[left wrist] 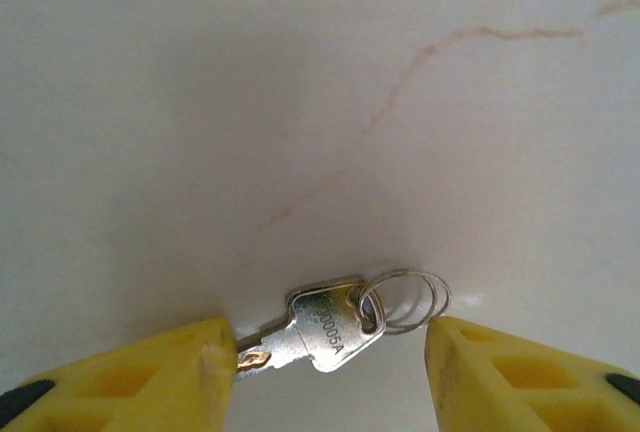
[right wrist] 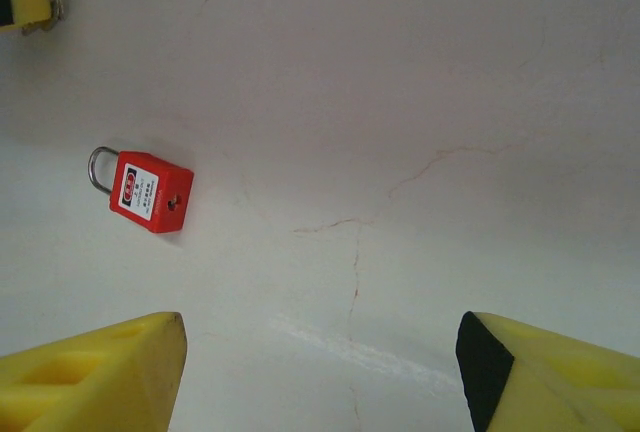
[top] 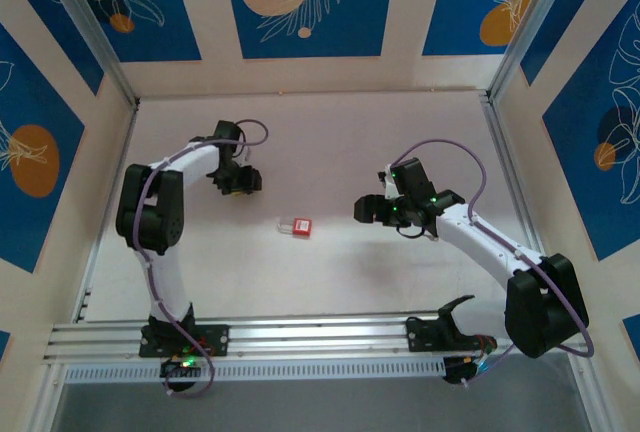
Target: Unlock with the key
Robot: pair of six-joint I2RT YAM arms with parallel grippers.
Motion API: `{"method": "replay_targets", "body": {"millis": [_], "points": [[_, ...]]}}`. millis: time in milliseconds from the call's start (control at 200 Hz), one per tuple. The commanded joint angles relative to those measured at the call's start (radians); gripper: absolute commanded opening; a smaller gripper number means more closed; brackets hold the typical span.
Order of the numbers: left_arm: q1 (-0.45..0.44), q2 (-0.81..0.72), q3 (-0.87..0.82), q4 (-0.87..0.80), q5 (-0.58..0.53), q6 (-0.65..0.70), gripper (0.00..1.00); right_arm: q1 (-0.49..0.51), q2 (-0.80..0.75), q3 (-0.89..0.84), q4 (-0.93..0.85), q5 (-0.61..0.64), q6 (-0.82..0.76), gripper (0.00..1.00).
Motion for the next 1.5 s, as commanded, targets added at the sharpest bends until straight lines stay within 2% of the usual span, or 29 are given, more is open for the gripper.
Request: {"method": "replay_targets", "body": {"millis": [0,215,300,375,590,760,890,1266,1491], "points": [[-0.044,-0.029,-0.071,0.022,0.092,-0.061,0.54,0.006,0.013,0.021,0.001,-0.016,-0.006,0.73],[-0.134,-0.030,-0.112,0.049,0.074,-0.112,0.51,0.013,0.055,0.065,0.013,-0.026,-0.004,0.72],[-0.159,-0.044,-0.138,0.088,0.119,-0.153,0.51,0.021,0.058,0.072,0.013,-0.024,0.002,0.72],[-0.175,-0.062,-0.144,0.098,0.092,-0.166,0.51,0.022,0.066,0.076,0.018,-0.038,0.010,0.72],[-0.178,-0.060,-0.116,0.099,0.100,-0.171,0.51,0.040,0.081,0.100,-0.004,-0.045,0.013,0.72],[-0.175,-0.101,-0.092,0.085,0.092,-0.159,0.56,0.062,0.116,0.145,-0.031,-0.024,-0.003,0.72],[-0.175,-0.133,-0.080,0.078,0.095,-0.152,0.63,0.069,0.134,0.175,-0.041,-0.012,-0.010,0.72],[-0.169,-0.163,-0.077,0.058,0.093,-0.126,0.67,0.084,0.152,0.198,-0.046,-0.003,-0.012,0.72],[-0.145,-0.242,-0.085,0.031,0.062,-0.118,0.72,0.111,0.195,0.211,-0.007,-0.016,0.000,0.71]]}}
